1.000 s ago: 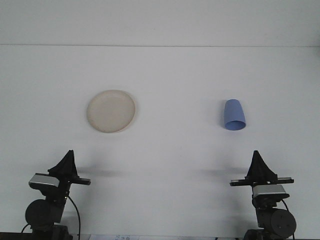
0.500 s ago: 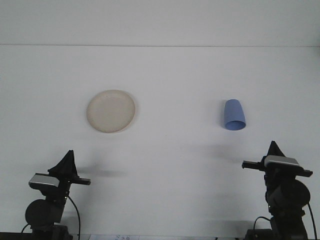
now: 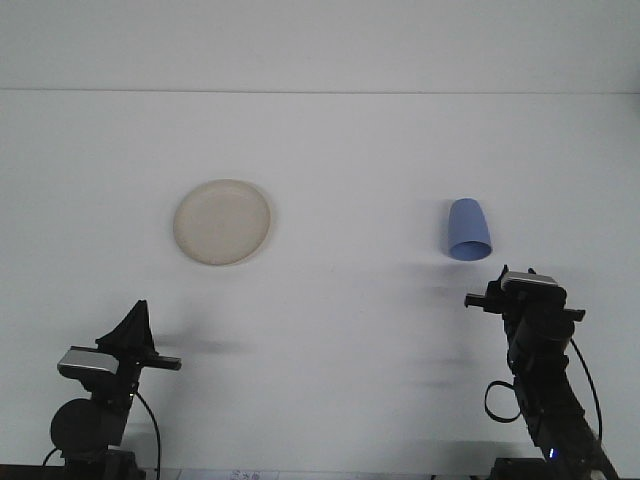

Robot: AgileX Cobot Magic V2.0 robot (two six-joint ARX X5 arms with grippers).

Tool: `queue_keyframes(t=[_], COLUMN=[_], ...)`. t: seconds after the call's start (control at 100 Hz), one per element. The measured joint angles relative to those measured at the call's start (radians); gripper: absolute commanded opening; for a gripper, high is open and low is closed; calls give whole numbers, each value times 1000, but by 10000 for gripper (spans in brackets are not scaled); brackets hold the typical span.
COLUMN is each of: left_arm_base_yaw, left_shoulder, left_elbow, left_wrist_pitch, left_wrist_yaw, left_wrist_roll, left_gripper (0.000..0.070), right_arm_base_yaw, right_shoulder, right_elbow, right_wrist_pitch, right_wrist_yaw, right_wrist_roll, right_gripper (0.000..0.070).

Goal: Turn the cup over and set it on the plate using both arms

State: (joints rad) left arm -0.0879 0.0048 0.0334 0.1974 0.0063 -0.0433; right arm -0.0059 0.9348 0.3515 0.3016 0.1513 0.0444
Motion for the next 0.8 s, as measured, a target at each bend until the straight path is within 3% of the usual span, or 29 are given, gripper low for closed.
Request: queue_keyframes(t=[0.38, 0.53, 0.68, 0.8], left_arm_base_yaw=[0, 0, 0, 0], left_shoulder=[0, 0, 0, 0], left_elbow=[0, 0, 0, 0], left_wrist_pitch=[0, 0, 0, 0], left_wrist_yaw=[0, 0, 0, 0], left_wrist_roll=[0, 0, 0, 0], left_gripper=[15, 15, 15, 15], right_arm_base_yaw=[-23, -58, -88, -109], right_shoulder=[281, 380, 462, 516], right_elbow=[-20, -21, -21, -19], right_wrist_pitch=[301, 392, 515, 567], right_wrist_yaw=[-80, -146, -178, -220], right_wrist_roll=[-8, -11, -12, -12], right_gripper=[292, 299, 358, 358])
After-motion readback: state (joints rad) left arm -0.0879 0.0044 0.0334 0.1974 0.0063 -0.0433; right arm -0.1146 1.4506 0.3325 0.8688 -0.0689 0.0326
